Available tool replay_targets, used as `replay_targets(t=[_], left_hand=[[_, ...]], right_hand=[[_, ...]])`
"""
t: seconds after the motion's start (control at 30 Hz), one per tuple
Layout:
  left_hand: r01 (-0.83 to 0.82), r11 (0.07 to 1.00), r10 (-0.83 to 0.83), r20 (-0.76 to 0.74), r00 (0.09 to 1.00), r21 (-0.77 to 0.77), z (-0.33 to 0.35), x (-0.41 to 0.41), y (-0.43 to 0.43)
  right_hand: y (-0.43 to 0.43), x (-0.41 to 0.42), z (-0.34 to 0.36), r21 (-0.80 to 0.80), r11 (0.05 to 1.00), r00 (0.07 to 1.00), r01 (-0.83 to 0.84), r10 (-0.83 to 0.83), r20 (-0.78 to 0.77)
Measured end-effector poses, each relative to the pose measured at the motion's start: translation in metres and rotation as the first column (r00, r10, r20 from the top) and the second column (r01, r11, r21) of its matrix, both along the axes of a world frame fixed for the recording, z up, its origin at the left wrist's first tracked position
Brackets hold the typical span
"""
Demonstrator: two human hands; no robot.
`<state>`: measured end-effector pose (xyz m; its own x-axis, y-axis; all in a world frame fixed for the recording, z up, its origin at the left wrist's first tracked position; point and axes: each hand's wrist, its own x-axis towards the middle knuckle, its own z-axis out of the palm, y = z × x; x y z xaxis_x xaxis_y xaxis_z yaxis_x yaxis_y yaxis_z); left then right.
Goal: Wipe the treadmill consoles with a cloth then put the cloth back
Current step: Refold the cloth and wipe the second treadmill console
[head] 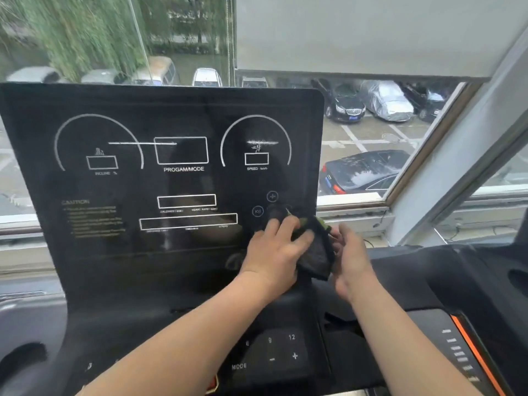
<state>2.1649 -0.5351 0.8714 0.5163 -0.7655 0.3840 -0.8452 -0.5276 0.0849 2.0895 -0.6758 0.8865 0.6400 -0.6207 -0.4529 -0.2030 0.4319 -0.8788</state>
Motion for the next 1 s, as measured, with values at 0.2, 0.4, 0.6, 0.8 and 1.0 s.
replay_targets(t=[0.2,0.4,0.6,0.8,1.0], left_hand=[[0.139,0.961,-0.111,-0.126,0.986,0.237,-0.038,-0.039,0.017],[0.052,0.978,-0.019,-0.159,0.987,0.203,-0.05,-0.05,0.04],[-0.042,0.991,0.057,-0.117,0.992,0.124,-0.039,-0.039,0.079],[-0.119,0.976,0.173,-0.319,0.932,0.181,-0.006,-0.008,0.132],[-0.36,0.928,0.352,-0.536,0.767,0.094,0.007,0.022,0.223]], right_hand=[[0.005,-0.024,-0.019,-0.227,0.967,0.98,0.113,-0.146,-0.134],[0.035,-0.044,-0.025,-0.439,0.898,0.983,0.023,-0.1,-0.154],[0.07,-0.047,-0.025,-0.58,0.812,0.991,-0.063,-0.018,-0.133],[0.105,-0.032,-0.013,-0.621,0.777,0.994,-0.103,0.053,-0.099],[0.15,-0.011,0.0,-0.57,0.813,0.993,-0.114,0.077,-0.088]])
